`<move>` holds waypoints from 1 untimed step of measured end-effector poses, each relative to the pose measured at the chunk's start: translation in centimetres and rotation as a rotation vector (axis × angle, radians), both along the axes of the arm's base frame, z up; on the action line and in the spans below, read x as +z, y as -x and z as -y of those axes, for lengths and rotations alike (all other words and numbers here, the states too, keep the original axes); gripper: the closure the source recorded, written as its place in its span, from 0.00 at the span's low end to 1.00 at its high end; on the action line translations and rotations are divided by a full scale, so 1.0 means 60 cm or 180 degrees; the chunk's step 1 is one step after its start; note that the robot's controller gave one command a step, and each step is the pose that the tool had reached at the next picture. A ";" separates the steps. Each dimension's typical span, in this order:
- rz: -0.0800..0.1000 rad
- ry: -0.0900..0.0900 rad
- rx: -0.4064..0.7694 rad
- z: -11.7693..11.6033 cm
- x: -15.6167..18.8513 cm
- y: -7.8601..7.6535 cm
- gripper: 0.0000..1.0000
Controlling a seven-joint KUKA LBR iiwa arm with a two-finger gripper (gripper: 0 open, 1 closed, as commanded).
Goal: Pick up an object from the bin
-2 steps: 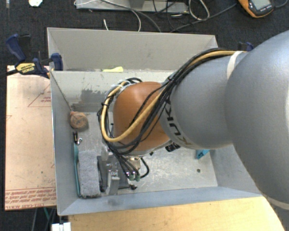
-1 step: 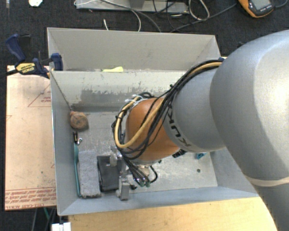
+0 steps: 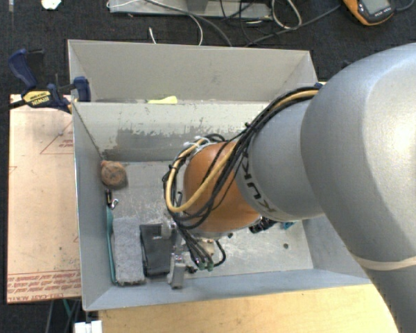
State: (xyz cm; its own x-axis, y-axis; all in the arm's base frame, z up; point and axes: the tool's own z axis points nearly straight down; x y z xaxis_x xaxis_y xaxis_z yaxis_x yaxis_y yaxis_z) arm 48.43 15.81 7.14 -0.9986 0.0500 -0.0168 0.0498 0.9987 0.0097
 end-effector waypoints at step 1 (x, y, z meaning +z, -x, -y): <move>0.0011 0.0007 0.0280 -0.008 0.002 -0.006 0.00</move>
Offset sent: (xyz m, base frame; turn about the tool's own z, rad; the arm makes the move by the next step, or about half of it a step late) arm 0.0007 0.0002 0.0002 0.0007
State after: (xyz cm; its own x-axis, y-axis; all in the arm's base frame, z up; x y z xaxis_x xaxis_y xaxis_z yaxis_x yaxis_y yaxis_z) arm 48.77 16.28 7.29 -0.9991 -0.0378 -0.0204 -0.0380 0.9993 0.0075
